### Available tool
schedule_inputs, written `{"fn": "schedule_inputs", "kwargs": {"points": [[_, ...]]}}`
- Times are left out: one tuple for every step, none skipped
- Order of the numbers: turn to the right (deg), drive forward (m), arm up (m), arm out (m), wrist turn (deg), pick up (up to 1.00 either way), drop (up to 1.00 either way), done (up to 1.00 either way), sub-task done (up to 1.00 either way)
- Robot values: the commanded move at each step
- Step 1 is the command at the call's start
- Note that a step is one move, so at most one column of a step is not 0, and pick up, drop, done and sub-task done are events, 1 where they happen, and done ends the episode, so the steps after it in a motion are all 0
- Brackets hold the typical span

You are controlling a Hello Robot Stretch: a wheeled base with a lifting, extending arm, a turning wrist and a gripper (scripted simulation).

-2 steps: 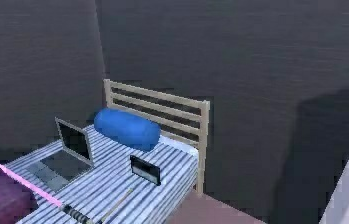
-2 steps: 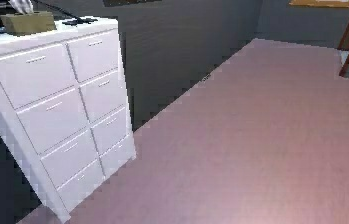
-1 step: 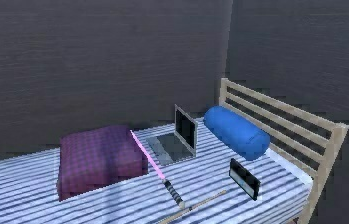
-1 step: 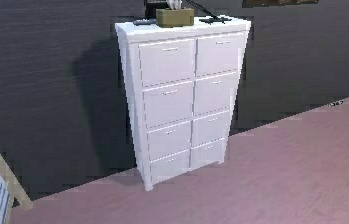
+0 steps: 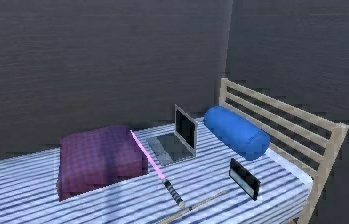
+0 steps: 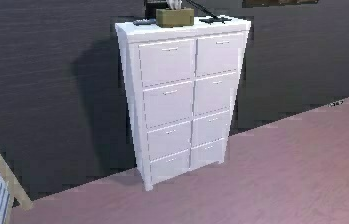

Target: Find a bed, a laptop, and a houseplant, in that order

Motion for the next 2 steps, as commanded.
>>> {"fn": "schedule_inputs", "kwargs": {"points": [[45.0,0.0,0.0,0.0,0.0,0.0,0.0,0.0,0.0],[45.0,0.0,0.0,0.0,0.0,0.0,0.0,0.0,0.0]]}}
